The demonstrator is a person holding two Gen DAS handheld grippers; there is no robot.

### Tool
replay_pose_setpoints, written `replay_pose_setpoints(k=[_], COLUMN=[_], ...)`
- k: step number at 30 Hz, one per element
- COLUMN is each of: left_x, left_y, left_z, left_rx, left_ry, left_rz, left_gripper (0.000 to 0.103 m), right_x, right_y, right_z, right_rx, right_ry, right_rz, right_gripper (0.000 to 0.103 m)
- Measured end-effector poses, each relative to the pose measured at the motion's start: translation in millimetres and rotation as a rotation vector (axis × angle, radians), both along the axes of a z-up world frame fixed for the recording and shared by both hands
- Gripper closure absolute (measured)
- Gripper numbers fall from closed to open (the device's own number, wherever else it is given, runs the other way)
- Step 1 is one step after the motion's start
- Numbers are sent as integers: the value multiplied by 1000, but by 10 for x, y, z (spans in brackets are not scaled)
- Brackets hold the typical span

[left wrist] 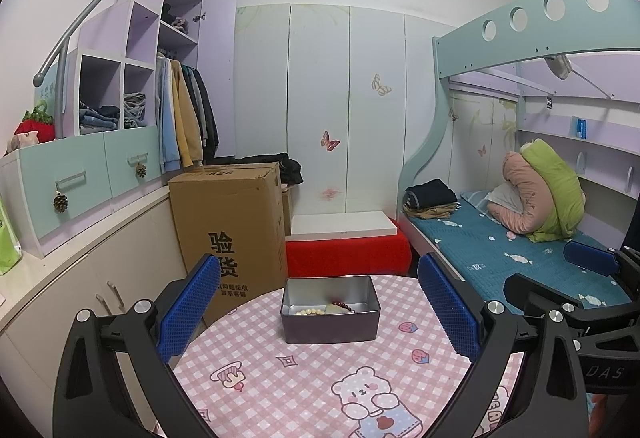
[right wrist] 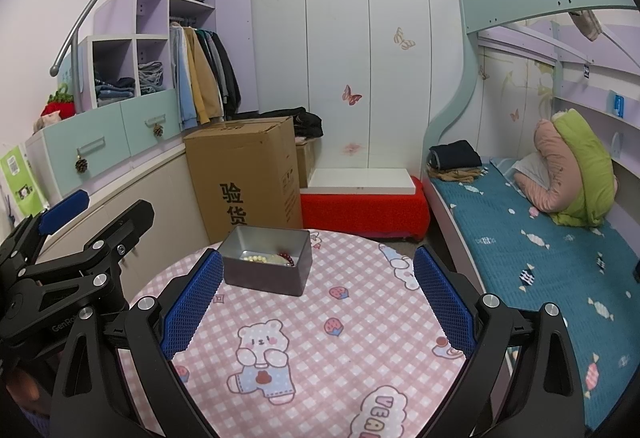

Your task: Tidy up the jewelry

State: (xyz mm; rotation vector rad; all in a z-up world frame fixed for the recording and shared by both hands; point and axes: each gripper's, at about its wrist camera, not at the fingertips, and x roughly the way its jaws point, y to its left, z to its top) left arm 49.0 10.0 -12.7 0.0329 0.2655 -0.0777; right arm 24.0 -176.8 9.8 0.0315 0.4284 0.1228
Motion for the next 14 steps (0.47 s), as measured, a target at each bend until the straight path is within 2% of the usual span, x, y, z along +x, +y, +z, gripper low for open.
replay_pose_setpoints(k=[8,14], left_x=[-5,-8], left_y=[-7,31], left_z=[35,63], left_rx=[8,-26], left_ry=[-10,-7], left_rz=[-10,-9], left_gripper=[7,7], right_x=[-30,-44], right_y=[13,21], right_z=[-4,-3], right_rx=[6,6], right_ry=[-3,-1], right_rz=[-5,-6], right_gripper=[10,10])
